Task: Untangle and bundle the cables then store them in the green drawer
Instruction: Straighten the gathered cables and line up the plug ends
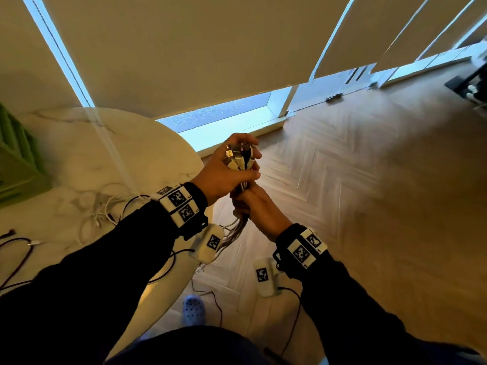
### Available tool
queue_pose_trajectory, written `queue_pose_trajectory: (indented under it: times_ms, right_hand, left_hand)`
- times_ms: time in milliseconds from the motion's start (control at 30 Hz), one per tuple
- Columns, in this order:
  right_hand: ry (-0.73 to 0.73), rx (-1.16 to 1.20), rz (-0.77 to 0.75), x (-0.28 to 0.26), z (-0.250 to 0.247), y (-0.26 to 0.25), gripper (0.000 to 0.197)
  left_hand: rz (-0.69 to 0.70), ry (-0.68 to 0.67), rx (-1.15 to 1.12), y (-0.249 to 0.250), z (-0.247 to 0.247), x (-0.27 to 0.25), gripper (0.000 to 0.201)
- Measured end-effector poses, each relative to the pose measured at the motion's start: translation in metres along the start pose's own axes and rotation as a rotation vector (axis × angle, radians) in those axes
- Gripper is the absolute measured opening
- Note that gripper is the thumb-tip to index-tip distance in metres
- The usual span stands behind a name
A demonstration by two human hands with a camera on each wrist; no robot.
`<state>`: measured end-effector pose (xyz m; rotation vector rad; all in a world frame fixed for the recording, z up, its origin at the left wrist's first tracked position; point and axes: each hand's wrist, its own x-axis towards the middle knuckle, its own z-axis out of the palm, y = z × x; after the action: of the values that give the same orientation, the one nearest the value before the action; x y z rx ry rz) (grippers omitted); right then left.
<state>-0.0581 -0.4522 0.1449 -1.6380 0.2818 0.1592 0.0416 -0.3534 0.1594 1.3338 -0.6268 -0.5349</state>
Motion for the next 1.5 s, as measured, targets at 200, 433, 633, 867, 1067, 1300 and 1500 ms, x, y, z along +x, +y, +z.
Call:
queue_pose_trajectory:
  times_ms: [200,433,633,867,1067,1300,1500]
  right_hand:
    - [0.007,-0.550,0.093,0.014,-0.003,-0.010,0.041]
    - [0.357,0.158,0.093,0.016,-0.030,-0.013,0.027]
    - [0.194,0.458,0.042,-0.015,-0.025,-0.050,0.036]
    - [0.351,0.593,-0.342,-0.030,-0.052,-0.090,0.027]
    - [0.580,0.489,-0.237,0.009,-0.107,-0.077,0.030]
    - [0.222,0.114,0.103,0.014,-0.074,-0.043,0.034]
    - [-0.058,-0.086,0.076,0.017,-0.023,-0.049,0.035]
  left_hand:
    - [0.018,-0.111,0.202,-0.012,0.010,0.006,0.048]
    - [-0.162,-0.107,-0.104,-0.035,-0.008,0.009,0.100]
    - [-0.093,-0.538,0.646,-0.091,0.016,-0.006,0.066]
    - [0.016,0.031,0.480,-0.121,0.041,0.006,0.007]
    - [-0.284,-0.475,0.428,-0.115,0.060,-0.018,0.030]
    - [-0.330,-0.345,0.157,-0.081,0.007,-0.016,0.082]
    - [-0.149,-0.234,-0.072,-0.006,-0.015,-0.003,0.059]
